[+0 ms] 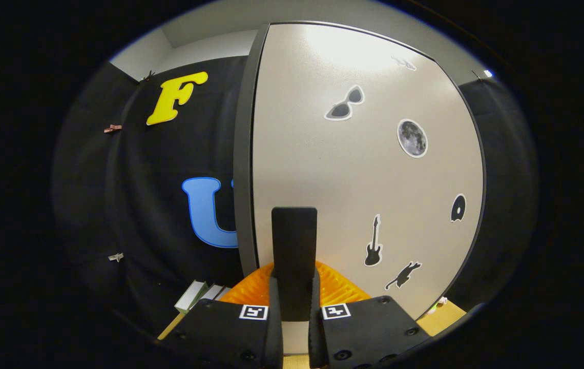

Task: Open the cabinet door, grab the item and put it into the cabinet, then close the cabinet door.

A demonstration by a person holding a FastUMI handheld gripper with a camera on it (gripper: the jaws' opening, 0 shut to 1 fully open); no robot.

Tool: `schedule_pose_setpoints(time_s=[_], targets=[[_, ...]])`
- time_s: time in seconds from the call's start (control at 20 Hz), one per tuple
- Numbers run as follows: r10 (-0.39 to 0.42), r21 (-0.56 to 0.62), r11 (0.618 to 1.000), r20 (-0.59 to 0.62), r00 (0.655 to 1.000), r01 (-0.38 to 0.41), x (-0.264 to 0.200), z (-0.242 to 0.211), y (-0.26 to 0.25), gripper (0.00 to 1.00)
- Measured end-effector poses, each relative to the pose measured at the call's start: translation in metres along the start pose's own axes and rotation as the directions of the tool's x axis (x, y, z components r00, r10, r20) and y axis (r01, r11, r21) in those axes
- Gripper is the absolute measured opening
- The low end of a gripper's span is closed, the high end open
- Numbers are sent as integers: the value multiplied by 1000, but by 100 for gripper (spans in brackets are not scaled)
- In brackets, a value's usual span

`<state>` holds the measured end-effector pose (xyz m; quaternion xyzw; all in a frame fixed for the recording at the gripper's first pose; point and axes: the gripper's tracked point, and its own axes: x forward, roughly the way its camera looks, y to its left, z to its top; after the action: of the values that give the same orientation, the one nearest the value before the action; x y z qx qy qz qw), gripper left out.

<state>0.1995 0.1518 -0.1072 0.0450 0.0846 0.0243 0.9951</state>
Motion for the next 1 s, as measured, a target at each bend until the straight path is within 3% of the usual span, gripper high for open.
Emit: schedule_pose_setpoints(time_s=[0.35, 1.0], targets=[[57, 27, 998, -7, 998, -57, -30, 1, -3, 23], [175, 83, 982, -42, 984, -171, -160, 2, -69, 23]])
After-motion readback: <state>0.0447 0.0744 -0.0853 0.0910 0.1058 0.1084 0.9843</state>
